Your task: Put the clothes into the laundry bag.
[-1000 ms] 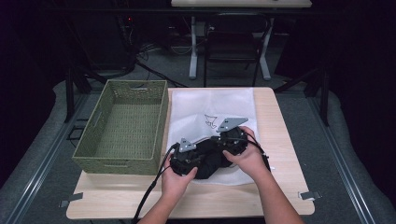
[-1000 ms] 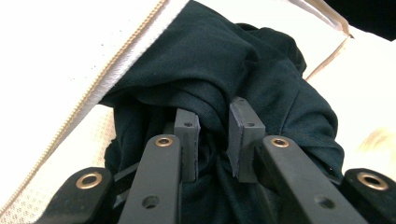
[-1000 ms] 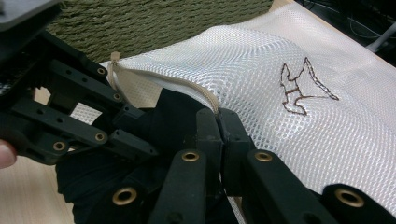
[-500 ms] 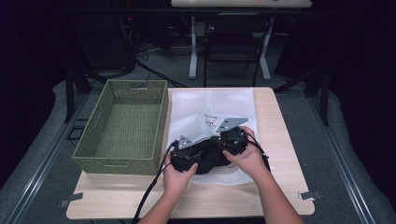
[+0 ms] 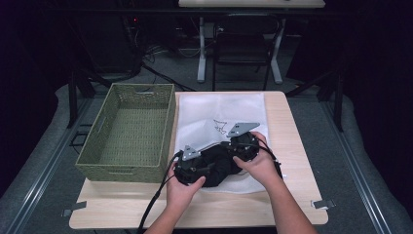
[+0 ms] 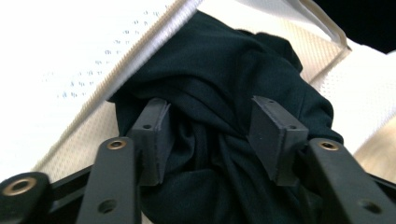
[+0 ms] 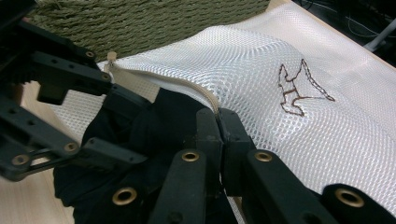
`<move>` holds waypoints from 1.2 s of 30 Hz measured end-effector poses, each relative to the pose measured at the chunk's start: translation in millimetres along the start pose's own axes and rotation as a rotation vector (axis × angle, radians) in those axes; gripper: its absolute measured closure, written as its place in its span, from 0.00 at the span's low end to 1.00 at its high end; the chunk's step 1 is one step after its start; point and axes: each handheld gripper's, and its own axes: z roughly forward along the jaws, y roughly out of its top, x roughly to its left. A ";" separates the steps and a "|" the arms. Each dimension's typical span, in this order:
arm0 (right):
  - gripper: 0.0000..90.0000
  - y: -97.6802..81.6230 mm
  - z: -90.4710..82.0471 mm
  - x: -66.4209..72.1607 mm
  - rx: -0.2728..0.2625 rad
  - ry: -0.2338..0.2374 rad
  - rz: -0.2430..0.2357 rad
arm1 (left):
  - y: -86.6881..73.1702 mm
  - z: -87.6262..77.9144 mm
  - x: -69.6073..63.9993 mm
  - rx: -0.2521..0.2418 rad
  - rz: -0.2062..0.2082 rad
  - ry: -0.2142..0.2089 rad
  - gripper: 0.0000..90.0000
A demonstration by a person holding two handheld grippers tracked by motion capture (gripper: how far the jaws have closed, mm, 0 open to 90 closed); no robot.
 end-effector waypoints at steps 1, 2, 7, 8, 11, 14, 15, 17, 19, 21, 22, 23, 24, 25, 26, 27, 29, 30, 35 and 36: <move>0.99 0.0 0.1 0.2 0.001 0.000 -0.001 | -1.1 -1.4 -0.3 0.006 -0.002 -0.001 0.52; 0.99 0.0 0.2 0.2 0.001 0.001 -0.001 | -2.4 -2.5 -0.7 0.011 -0.003 0.001 0.51; 0.99 -0.1 0.5 0.5 0.004 -0.001 0.001 | -8.5 -10.5 -3.5 0.030 0.003 0.000 0.47; 0.99 -0.1 0.6 0.3 0.003 -0.001 0.001 | -9.7 -11.7 -3.7 0.032 0.005 -0.003 0.46; 0.99 -0.1 0.6 0.7 0.003 -0.001 0.000 | -13.3 -13.5 -5.6 0.039 0.004 -0.004 0.45; 0.99 0.0 0.8 0.9 0.004 0.000 -0.003 | -17.2 -15.2 -6.9 0.047 0.006 -0.009 0.44; 0.99 0.0 0.7 1.1 0.004 0.000 -0.002 | -18.8 -15.5 -7.5 0.049 0.001 -0.012 0.44; 0.99 -0.1 0.7 1.0 0.004 0.000 -0.003 | -21.3 -16.5 -8.2 0.052 -0.003 -0.013 0.43; 0.99 -0.1 0.8 1.1 0.005 0.000 -0.004 | -25.0 -17.6 -9.2 0.052 -0.004 -0.015 0.42; 0.99 -0.1 0.8 1.5 0.006 0.000 -0.004 | -28.5 -18.6 -10.6 0.056 -0.008 -0.020 0.40; 0.99 -0.1 0.8 1.6 0.007 0.000 -0.005 | -30.2 -18.9 -11.5 0.057 -0.005 -0.016 0.39; 0.99 0.0 0.8 1.6 0.007 0.000 -0.005 | -31.7 -18.7 -12.6 0.054 -0.008 -0.017 0.37; 0.99 0.0 0.8 1.7 0.007 0.000 -0.005 | -33.4 -18.3 -14.4 0.052 -0.002 -0.009 0.37; 0.99 0.0 0.8 1.9 0.006 0.000 -0.005 | -34.2 -19.0 -15.5 0.066 0.003 -0.019 0.35; 0.99 0.1 0.7 2.0 0.007 0.000 -0.005 | -35.4 -18.4 -17.7 0.065 0.006 -0.019 0.34; 0.99 0.2 0.6 2.3 0.007 0.000 -0.004 | -35.6 -18.5 -18.6 0.070 0.012 -0.016 0.33; 0.99 0.2 0.5 2.6 0.006 0.000 -0.006 | -36.2 -18.3 -20.8 0.072 0.019 -0.015 0.32; 0.99 0.3 0.5 2.6 0.005 0.001 -0.007 | -36.6 -17.5 -22.2 0.068 0.017 -0.012 0.31; 0.99 0.3 0.6 2.9 0.005 0.000 -0.009 | -39.0 -10.0 -23.6 0.095 0.022 0.000 0.27; 0.99 0.3 0.6 3.0 0.005 0.002 -0.010 | -39.8 -8.5 -24.1 0.094 0.018 0.003 0.26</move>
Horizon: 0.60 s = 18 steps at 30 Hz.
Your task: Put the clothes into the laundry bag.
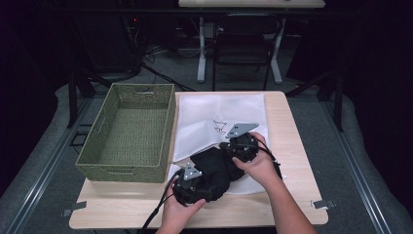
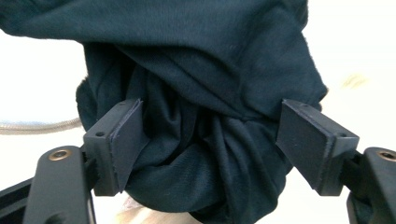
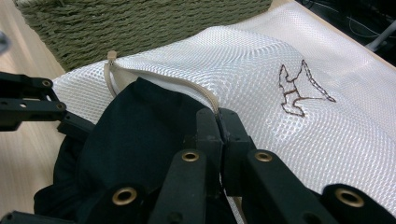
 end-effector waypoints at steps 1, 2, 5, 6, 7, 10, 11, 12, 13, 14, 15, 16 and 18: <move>0.99 0.0 0.0 0.2 0.000 -0.001 0.000 | -0.4 0.7 0.3 0.012 0.008 -0.001 0.26; 0.99 0.0 -0.1 0.3 0.002 -0.001 0.001 | -1.1 1.8 -0.3 0.009 0.005 -0.003 0.26; 0.99 0.0 -0.1 0.4 0.001 -0.001 0.002 | -3.3 5.0 -0.8 0.011 0.014 0.000 0.28; 0.99 -0.1 0.1 0.7 0.003 -0.002 0.002 | -3.8 5.0 -1.0 0.019 0.019 0.004 0.30; 0.99 0.0 0.3 0.9 0.004 -0.001 0.002 | -4.8 6.0 -1.6 0.015 0.022 0.019 0.34; 0.99 0.2 0.6 1.9 0.005 -0.001 0.000 | -5.6 6.2 -0.9 0.024 0.029 0.027 0.43; 0.99 0.2 0.7 2.0 0.005 -0.001 0.000 | -6.0 6.2 -0.8 0.026 0.033 0.034 0.47; 0.99 0.3 0.7 2.1 0.006 -0.001 0.000 | -6.3 6.0 -0.2 0.029 0.043 0.039 0.51; 0.99 0.3 0.7 2.2 0.007 -0.001 -0.001 | -6.5 5.6 0.0 0.028 0.045 0.044 0.55; 0.99 0.2 0.7 2.2 0.007 -0.001 0.000 | -6.8 5.6 -0.3 0.026 0.043 0.048 0.57; 0.99 0.2 0.7 2.2 0.008 -0.001 -0.001 | -6.8 5.4 -0.4 0.028 0.048 0.052 0.60; 0.99 0.3 0.8 2.4 0.009 0.000 0.000 | -7.0 5.4 -0.8 0.024 0.045 0.054 0.63; 0.99 0.4 1.1 2.7 0.009 -0.001 -0.003 | -7.0 4.5 -0.5 0.020 0.053 0.058 0.69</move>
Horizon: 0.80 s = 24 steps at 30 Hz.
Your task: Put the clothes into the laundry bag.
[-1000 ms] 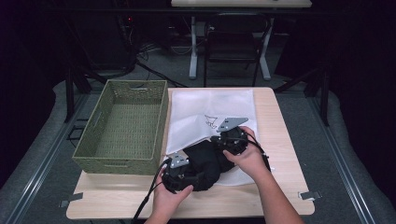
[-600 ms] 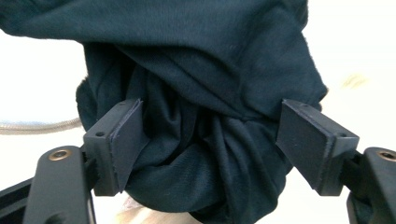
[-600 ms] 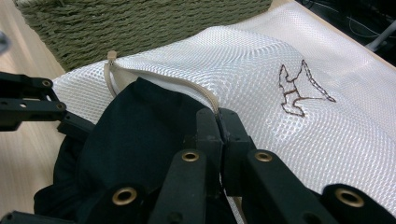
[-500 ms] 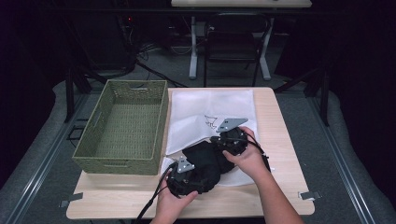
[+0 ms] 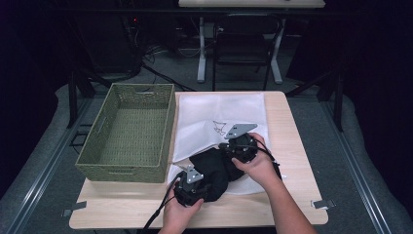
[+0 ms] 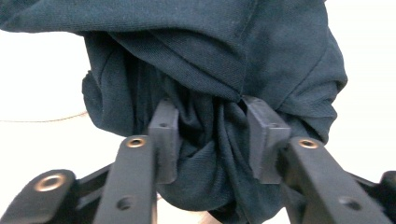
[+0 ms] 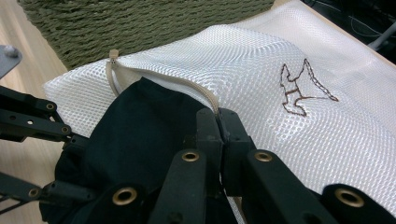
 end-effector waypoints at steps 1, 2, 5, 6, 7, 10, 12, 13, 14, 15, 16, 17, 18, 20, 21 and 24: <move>0.99 0.1 0.2 0.2 0.000 0.003 -0.003 | -0.1 -0.4 -0.5 -0.008 0.002 0.005 0.72; 0.99 0.2 0.2 0.6 0.001 0.003 -0.004 | -0.3 -0.6 -1.3 -0.016 -0.002 0.004 0.76; 0.99 0.3 -0.1 1.0 0.002 0.004 -0.007 | 1.0 -0.7 -1.0 -0.028 0.001 0.004 0.81; 0.99 0.4 -0.1 1.0 0.002 0.004 -0.007 | 1.4 -0.5 -0.7 -0.029 -0.002 0.000 0.82; 0.99 0.4 -0.1 1.0 0.002 0.004 -0.007 | 2.6 0.1 -0.4 -0.035 -0.012 -0.006 0.83; 0.99 0.6 -0.2 1.3 -0.001 0.008 -0.006 | 6.3 1.6 0.7 -0.038 -0.015 -0.008 0.84; 0.99 0.8 -0.4 1.6 -0.001 0.009 -0.003 | 9.3 2.4 1.1 -0.049 -0.018 -0.003 0.85; 0.99 0.9 -0.4 1.7 -0.001 0.010 -0.003 | 11.3 2.3 1.8 -0.057 -0.018 0.000 0.85; 0.99 0.9 -0.5 2.0 0.001 0.014 -0.003 | 13.0 2.4 1.8 -0.065 -0.029 -0.001 0.85; 0.99 0.9 -0.4 2.0 0.002 0.015 -0.007 | 14.9 2.5 2.9 -0.065 -0.026 -0.004 0.86; 0.99 0.8 -0.4 2.1 0.003 0.017 -0.005 | 16.6 2.8 3.8 -0.069 -0.027 -0.004 0.86; 0.99 0.8 -0.4 2.1 0.004 0.018 -0.004 | 17.9 2.7 4.6 -0.069 -0.028 -0.006 0.86; 0.99 0.8 -0.3 2.1 0.004 0.018 -0.003 | 19.9 3.3 5.8 -0.071 -0.031 -0.008 0.86; 0.99 0.7 -0.5 2.1 0.004 0.020 -0.004 | 22.8 4.1 7.4 -0.077 -0.036 -0.007 0.86; 0.99 0.8 -0.5 2.1 0.003 0.021 -0.004 | 24.3 4.9 8.2 -0.080 -0.035 -0.005 0.86; 0.99 1.1 -0.5 2.3 0.001 0.022 -0.004 | 28.5 7.9 9.4 -0.082 -0.042 0.005 0.86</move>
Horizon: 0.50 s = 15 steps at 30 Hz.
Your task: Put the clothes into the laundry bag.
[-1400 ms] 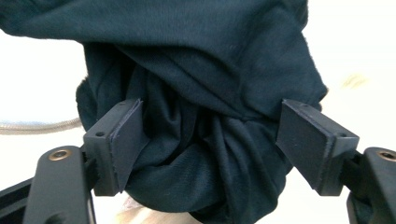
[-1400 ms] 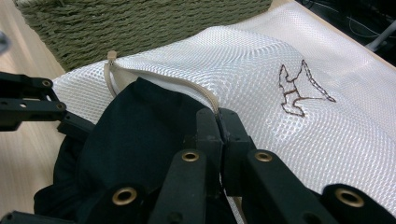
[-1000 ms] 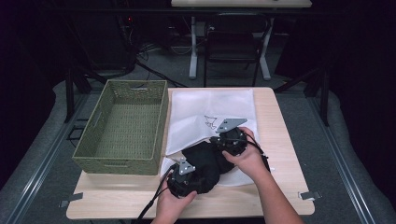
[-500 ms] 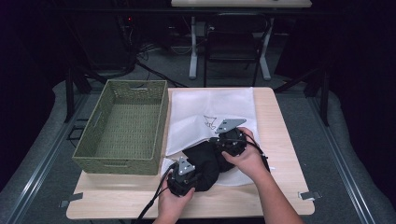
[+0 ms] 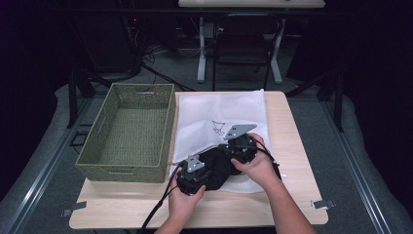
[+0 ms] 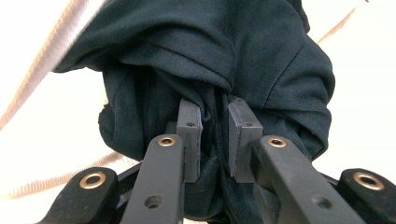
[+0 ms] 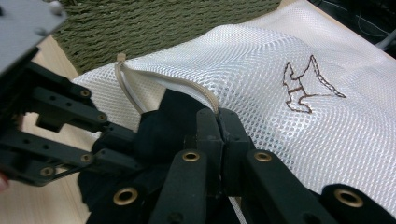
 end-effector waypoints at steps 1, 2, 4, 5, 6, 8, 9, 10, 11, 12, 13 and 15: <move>0.99 0.1 0.1 0.1 -0.001 0.002 0.000 | 1.4 1.9 1.1 -0.004 0.005 0.005 0.86; 0.99 0.2 0.2 0.3 -0.001 0.003 0.000 | 2.8 3.0 2.0 0.001 0.007 0.008 0.86; 0.99 0.1 0.4 0.7 0.001 0.004 0.001 | 5.1 5.3 3.8 -0.002 0.001 0.009 0.86; 0.99 0.1 0.3 0.9 0.002 0.004 0.002 | 5.8 6.7 4.2 -0.008 -0.006 0.013 0.86; 0.99 0.0 0.2 0.9 0.001 0.004 0.002 | 7.2 7.1 5.8 -0.002 0.002 0.013 0.86; 0.99 0.1 -0.1 0.5 0.000 0.005 0.001 | 8.5 8.6 6.7 -0.003 -0.007 0.011 0.87; 0.99 0.1 -0.1 0.3 -0.001 0.005 0.000 | 9.4 9.8 7.5 -0.007 -0.010 0.011 0.86; 0.99 0.0 -0.3 0.2 -0.002 0.006 0.002 | 10.0 10.3 8.1 -0.005 -0.011 0.010 0.86; 0.99 0.0 -0.4 0.1 -0.002 0.006 0.003 | 10.6 11.1 8.4 -0.007 -0.014 0.010 0.86; 0.99 0.0 -0.4 0.1 -0.002 0.007 0.002 | 11.2 11.8 8.9 -0.007 -0.012 0.011 0.86; 0.99 0.1 -0.3 0.2 -0.002 0.007 0.002 | 11.9 12.3 9.5 -0.006 -0.011 0.010 0.86; 0.99 0.1 -0.2 0.2 -0.001 0.007 0.001 | 13.1 13.2 10.3 -0.004 -0.013 0.010 0.86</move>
